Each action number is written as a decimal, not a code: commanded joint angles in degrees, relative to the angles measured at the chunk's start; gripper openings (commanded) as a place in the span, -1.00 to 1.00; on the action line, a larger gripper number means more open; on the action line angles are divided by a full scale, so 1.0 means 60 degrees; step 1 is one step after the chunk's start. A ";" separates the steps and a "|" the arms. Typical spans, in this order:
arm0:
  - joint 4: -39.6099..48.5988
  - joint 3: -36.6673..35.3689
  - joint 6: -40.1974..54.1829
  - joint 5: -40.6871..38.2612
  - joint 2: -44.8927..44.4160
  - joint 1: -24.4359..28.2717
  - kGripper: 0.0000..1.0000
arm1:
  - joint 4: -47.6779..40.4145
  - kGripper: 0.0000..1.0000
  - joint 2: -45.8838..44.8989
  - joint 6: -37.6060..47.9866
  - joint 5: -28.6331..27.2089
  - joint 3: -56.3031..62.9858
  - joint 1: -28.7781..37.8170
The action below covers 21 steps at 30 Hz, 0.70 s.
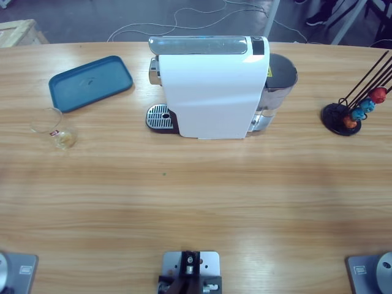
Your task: Pour coffee
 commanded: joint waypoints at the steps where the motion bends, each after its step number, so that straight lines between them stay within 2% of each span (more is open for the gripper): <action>1: -0.0041 0.0205 0.0062 -0.0125 -0.0041 -0.0055 0.99 | 0.0117 1.00 -0.0217 -0.0112 0.0127 -0.0025 0.0045; 5: -0.0044 0.0187 0.0062 -0.0119 0.0027 -0.0055 0.99 | 0.0111 1.00 -0.0217 -0.0109 0.0133 -0.0025 0.0045; 8: -0.0094 -0.0144 0.0047 0.0195 0.0774 -0.0055 0.99 | 0.0117 1.00 -0.0217 -0.0112 0.0133 -0.0025 0.0045; 10: -0.0187 -0.1093 0.0062 0.0608 0.1700 -0.0055 0.99 | 0.0117 1.00 -0.0240 -0.0118 0.0133 -0.0016 0.0045; 14: -0.0480 -0.3065 -0.0393 0.0608 0.4330 -0.0055 0.99 | 0.0106 1.00 -0.0354 -0.0118 0.0148 0.0010 0.0045; 17: -0.1819 -0.4117 -0.1116 0.0570 0.5464 0.0053 0.99 | 0.0103 1.00 -0.0407 -0.0115 0.0148 0.0019 0.0045; 21: -0.2376 -0.5253 -0.2704 -0.0886 0.7509 0.0059 0.99 | 0.0103 1.00 -0.0392 -0.0106 0.0151 0.0019 0.0045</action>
